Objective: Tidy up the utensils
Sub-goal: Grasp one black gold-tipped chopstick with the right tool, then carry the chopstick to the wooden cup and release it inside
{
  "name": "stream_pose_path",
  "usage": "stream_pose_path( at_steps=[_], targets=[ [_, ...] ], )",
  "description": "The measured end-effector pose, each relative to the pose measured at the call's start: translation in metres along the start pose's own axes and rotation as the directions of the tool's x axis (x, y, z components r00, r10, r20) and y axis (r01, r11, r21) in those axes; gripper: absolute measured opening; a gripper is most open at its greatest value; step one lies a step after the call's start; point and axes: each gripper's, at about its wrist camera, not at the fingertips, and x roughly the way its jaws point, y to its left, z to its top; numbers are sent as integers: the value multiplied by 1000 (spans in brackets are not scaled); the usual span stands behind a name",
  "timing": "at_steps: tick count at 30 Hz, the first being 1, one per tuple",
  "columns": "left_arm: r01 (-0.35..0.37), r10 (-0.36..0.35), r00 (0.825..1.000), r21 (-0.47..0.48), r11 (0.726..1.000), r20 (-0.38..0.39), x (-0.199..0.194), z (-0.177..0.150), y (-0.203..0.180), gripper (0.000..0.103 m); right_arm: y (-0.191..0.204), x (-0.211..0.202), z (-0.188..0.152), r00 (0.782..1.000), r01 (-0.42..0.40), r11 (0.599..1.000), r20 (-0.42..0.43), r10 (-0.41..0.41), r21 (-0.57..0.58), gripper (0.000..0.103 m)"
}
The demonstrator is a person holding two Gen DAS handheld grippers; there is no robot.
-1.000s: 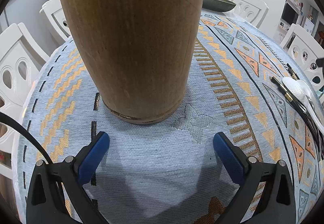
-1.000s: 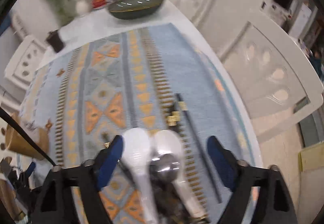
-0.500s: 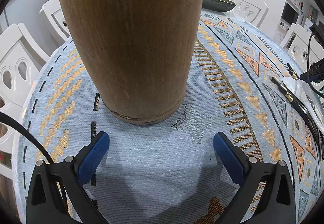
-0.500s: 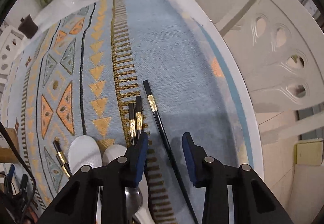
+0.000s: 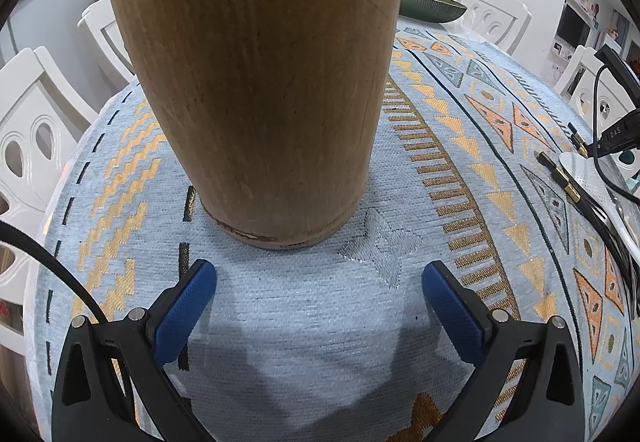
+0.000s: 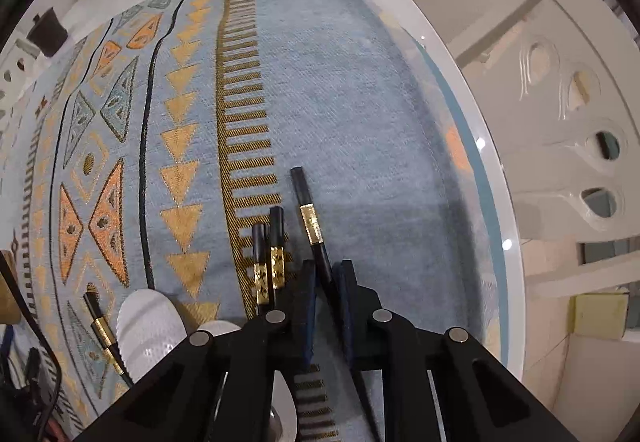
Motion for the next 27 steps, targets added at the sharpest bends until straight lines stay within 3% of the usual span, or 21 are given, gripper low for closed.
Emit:
stream_pose_path(
  at_steps=[5,13,22,27],
  targets=[
    [1,-1,1000,0,1000,1,0,-1,1,103,2,-19,11,999,-9,1000,48,10,-5,6],
    [1,-1,1000,0,1000,1,0,-1,1,103,-1,-103,10,974,-10,999,227,2,34,6],
    [25,-25,1000,-23,999,17,-5,-2,8,102,16,-177,-36,922,-8,1000,386,4,8,6],
    [35,-21,989,-97,995,148,-24,11,26,102,30,-216,-43,881,-18,1000,473,24,-17,6]
  ],
)
